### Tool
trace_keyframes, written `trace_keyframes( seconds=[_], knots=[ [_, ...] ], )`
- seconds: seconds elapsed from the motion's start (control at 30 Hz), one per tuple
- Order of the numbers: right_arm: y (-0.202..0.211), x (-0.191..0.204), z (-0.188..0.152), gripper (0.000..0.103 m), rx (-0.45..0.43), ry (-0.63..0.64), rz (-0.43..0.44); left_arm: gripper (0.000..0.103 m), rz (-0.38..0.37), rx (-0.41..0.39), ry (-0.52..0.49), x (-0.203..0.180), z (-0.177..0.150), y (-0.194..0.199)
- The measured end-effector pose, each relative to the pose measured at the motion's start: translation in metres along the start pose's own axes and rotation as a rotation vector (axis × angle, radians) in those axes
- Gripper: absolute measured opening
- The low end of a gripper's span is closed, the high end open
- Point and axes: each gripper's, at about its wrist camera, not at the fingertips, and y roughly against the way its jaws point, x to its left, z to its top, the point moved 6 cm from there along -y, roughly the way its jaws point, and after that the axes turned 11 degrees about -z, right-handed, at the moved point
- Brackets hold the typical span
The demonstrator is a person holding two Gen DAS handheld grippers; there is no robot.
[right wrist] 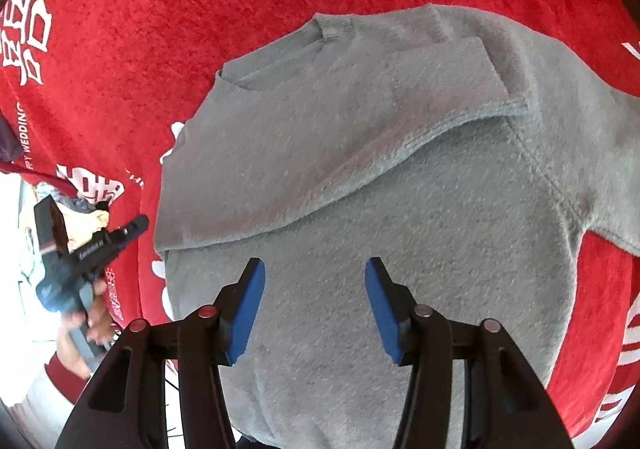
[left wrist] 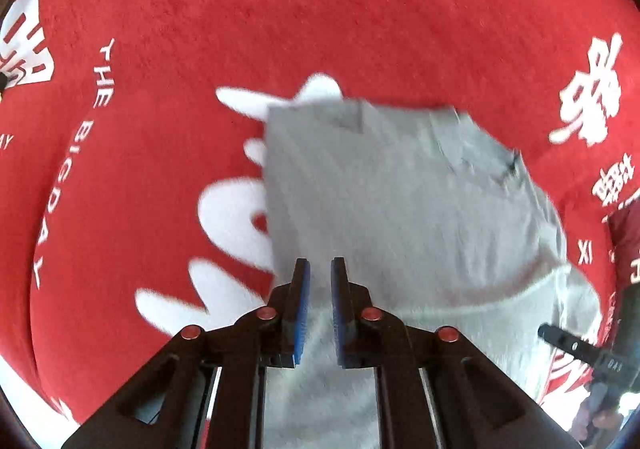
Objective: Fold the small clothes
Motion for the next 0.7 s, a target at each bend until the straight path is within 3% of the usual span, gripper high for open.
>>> trace_keyframes(
  seconds=[0.03,0.07,0.33,0.5,0.6,0.7],
  knots=[
    [0.0,0.0,-0.003,0.058,0.003,0.002,-0.003,0.076,0.012,0.007,0.003,-0.006,-0.005,-0.003],
    [-0.001,0.001,-0.004,0.058,0.005,0.004,-0.005,0.09,0.034,-0.006,0.005,-0.011,-0.012,-0.002],
    [0.0,-0.007,-0.025,0.06,0.018,0.011,-0.036,0.09,0.043,0.071,-0.067,-0.047,-0.043,-0.016],
    [0.004,-0.026,-0.035,0.071,0.02,-0.01,-0.084,0.089,0.017,0.157,-0.075,-0.076,-0.065,-0.038],
    [0.007,-0.045,-0.041,0.071,0.022,-0.029,-0.123,0.089,-0.014,0.145,-0.082,-0.101,-0.065,-0.043],
    [0.015,-0.067,-0.034,0.071,-0.001,-0.105,-0.098,0.089,-0.033,0.11,-0.099,-0.131,-0.051,-0.054]
  ],
)
